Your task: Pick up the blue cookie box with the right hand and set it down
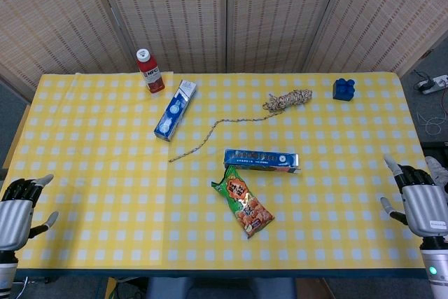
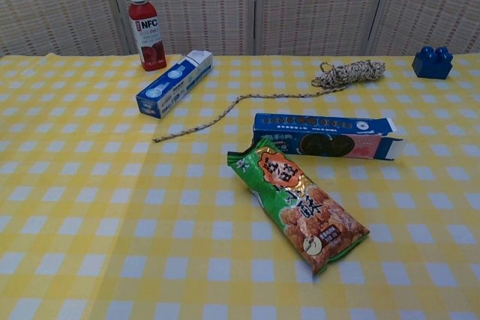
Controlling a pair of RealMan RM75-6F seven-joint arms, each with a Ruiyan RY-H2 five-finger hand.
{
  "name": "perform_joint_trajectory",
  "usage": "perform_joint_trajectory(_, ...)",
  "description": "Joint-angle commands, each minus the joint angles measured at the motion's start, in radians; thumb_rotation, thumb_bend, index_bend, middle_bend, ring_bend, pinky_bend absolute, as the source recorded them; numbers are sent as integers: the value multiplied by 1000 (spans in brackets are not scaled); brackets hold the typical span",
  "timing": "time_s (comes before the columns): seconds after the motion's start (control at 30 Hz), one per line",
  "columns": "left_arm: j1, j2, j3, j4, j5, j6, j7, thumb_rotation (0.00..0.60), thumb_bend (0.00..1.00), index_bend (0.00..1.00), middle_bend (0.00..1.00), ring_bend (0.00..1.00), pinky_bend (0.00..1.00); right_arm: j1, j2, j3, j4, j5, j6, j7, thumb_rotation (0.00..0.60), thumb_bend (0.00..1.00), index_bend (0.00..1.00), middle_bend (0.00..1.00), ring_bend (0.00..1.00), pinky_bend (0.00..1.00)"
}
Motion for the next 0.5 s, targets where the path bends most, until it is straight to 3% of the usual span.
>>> perform_joint_trajectory(0.03, 0, -1, 1, -1, 2, 0, 4, 600, 268, 212, 249, 197, 122, 3, 2, -2, 1, -5, -5, 9, 600, 231, 88, 243, 202, 242)
perform_joint_trajectory(0.33, 7, -2, 5, -6, 5, 8, 6, 600, 268, 213, 249, 197, 122, 44, 22, 8, -21, -34, -42, 16, 600, 231, 88, 243, 202, 242)
perform_joint_trajectory(0.5, 11, -7, 11, -1, 10, 11, 3, 600, 268, 213, 249, 197, 122, 126, 53, 40, -79, -40, -129, -22, 600, 230, 88, 243, 202, 242)
